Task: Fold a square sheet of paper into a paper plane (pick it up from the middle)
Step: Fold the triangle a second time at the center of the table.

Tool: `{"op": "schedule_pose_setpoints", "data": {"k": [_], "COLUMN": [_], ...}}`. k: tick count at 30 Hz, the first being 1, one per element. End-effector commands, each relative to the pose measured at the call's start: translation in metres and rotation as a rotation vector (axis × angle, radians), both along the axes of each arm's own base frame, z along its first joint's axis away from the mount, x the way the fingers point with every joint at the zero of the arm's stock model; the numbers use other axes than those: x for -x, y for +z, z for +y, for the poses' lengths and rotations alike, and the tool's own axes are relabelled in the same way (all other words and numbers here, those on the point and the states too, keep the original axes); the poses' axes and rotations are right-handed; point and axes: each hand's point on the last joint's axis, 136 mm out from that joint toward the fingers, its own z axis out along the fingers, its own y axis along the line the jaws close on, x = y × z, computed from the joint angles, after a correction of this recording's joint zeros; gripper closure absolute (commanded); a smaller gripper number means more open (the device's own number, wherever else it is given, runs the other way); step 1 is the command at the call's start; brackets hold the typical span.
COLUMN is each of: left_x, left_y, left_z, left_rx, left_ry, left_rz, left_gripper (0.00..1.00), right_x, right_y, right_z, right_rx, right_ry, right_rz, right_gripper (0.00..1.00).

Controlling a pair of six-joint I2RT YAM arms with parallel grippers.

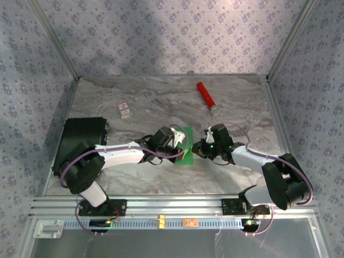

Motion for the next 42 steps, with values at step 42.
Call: {"op": "schedule_pose_setpoints", "data": {"k": [42], "left_x": [-0.007], "left_y": [0.015], "left_z": [-0.010], "left_rx": [0.079], "left_ry": [0.002], "left_rz": [0.021], "left_gripper": [1.00], "right_x": [0.006], "right_y": [-0.022], "right_z": [-0.004], "right_rx": [0.083], "right_ry": [-0.039], "right_rz": [0.044], "right_gripper": [0.90]}}
